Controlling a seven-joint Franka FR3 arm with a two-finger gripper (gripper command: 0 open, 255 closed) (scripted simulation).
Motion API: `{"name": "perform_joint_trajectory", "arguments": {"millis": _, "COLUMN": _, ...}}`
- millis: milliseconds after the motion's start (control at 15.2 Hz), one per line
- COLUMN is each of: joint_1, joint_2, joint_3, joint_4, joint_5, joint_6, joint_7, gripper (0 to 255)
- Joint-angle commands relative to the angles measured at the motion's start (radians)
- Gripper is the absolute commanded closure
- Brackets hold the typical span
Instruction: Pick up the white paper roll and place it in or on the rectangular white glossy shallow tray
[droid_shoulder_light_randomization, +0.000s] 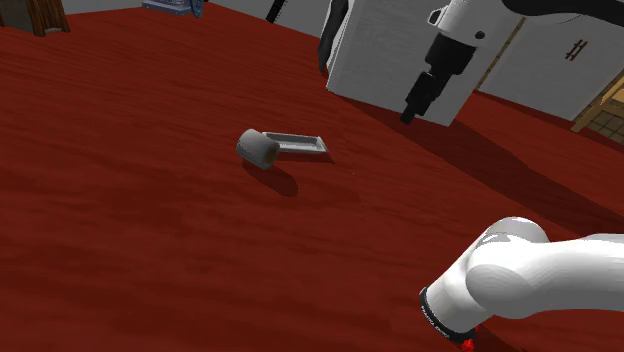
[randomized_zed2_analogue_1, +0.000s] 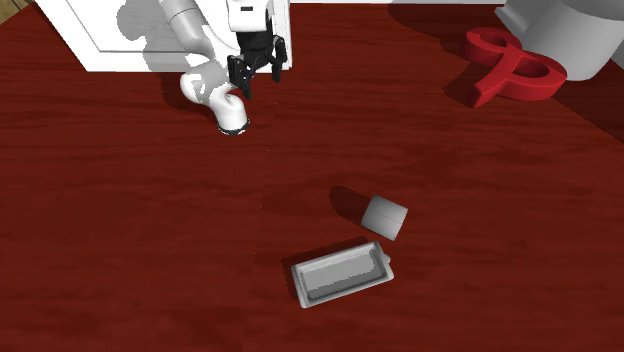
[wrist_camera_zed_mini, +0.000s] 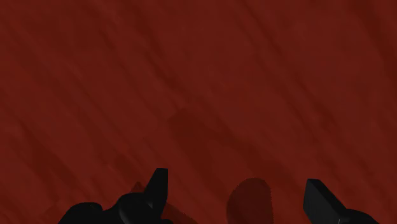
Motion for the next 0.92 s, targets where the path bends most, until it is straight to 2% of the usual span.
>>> {"name": "perform_joint_trajectory", "arguments": {"millis": 0, "joint_1": 0.000, "joint_2": 0.000, "joint_3": 0.000, "joint_4": 0.000, "joint_5": 0.000, "joint_6": 0.000, "joint_7": 0.000, "gripper": 0}}
{"name": "perform_joint_trajectory", "arguments": {"millis": 462, "joint_1": 0.030, "joint_2": -0.153, "joint_3": -0.017, "joint_4": -0.375, "joint_5": 0.034, "joint_6": 0.452, "joint_7": -0.013, "gripper": 0}}
{"name": "perform_joint_trajectory", "arguments": {"millis": 660, "joint_1": 0.048, "joint_2": -0.165, "joint_3": -0.023, "joint_4": -0.508, "joint_5": 0.049, "joint_6": 0.672, "joint_7": -0.023, "gripper": 0}}
{"name": "perform_joint_trajectory", "arguments": {"millis": 858, "joint_1": 0.072, "joint_2": -0.128, "joint_3": -0.032, "joint_4": -0.619, "joint_5": 0.066, "joint_6": 0.919, "joint_7": -0.037, "gripper": 0}}
